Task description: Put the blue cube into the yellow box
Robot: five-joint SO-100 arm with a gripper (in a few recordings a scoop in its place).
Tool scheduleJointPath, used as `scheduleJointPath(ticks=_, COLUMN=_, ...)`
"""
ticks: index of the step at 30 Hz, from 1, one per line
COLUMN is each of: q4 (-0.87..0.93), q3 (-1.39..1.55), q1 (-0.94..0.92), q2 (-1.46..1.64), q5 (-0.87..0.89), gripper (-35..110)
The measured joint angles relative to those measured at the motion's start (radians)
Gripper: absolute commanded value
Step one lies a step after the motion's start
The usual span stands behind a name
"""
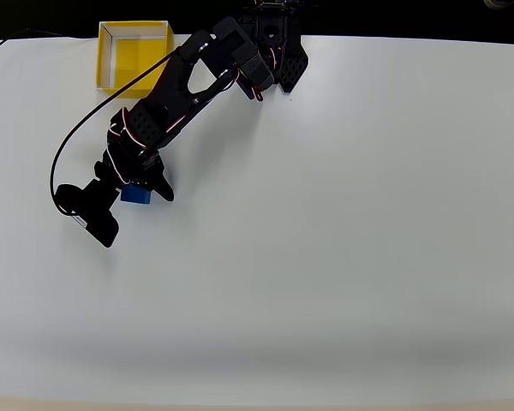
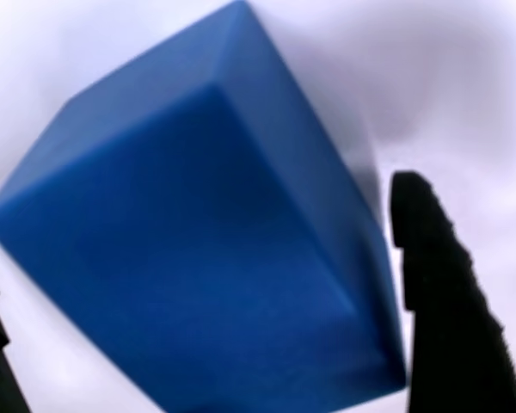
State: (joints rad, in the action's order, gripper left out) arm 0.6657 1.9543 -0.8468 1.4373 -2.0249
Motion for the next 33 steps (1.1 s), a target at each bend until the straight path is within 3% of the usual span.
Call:
scheduleJointPath(ticks=20, q4=-0.055, q3=0.035, q1=0.011, q2=0.008, q5=0.015, gripper=13)
scheduleJointPath(ticks=33, q4=-0.069, q3=0.052, q1=0.032, q2=0.115, q5=0.081, gripper=12)
